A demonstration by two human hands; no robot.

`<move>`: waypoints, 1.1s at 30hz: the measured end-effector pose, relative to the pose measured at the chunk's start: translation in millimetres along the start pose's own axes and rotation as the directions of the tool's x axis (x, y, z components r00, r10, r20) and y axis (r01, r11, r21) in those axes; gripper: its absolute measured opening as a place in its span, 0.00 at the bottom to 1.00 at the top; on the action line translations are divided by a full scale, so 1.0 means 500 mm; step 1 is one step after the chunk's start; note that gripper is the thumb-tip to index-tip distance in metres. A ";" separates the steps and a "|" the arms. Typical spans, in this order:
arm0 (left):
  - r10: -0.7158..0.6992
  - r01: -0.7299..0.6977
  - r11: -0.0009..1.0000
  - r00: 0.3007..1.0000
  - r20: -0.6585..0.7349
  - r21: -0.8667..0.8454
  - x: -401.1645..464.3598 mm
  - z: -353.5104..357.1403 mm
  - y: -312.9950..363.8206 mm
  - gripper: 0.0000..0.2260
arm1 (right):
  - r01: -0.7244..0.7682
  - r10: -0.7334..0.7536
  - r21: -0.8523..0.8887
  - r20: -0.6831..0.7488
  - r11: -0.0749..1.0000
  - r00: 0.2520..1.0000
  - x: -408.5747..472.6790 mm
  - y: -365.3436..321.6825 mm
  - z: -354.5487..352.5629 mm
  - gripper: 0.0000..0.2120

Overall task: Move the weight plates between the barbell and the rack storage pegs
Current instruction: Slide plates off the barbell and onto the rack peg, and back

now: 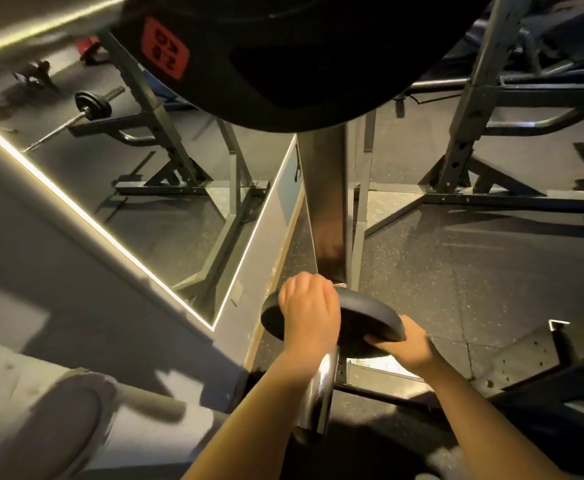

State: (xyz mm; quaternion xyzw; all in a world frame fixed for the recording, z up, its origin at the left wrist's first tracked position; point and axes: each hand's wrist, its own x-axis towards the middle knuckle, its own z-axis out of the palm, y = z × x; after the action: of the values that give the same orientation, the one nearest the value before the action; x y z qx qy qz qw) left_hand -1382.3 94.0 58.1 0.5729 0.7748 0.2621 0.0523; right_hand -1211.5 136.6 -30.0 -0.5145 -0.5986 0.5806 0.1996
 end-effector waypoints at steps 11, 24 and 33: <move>-0.680 0.765 0.504 0.637 0.363 -0.401 0.083 0.012 -0.142 0.12 | 0.111 -0.260 -0.625 -0.152 0.772 0.953 0.007 -0.167 0.033 0.21; -0.434 0.567 -0.457 0.530 0.728 -0.686 0.052 0.043 -0.130 0.31 | 0.174 -0.417 -0.741 -0.155 0.649 0.896 -0.003 -0.185 0.055 0.22; -0.472 0.604 0.188 0.747 0.469 -0.774 0.009 0.038 -0.049 0.42 | -0.004 -0.017 -0.184 -0.113 0.983 0.993 -0.014 -0.032 0.005 0.31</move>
State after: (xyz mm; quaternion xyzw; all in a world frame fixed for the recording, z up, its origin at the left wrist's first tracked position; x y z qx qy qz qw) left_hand -1397.4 99.5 31.4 0.1571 0.6531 0.5598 0.4852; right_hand -1216.7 132.5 -13.7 -0.5612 -0.6388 0.4920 0.1871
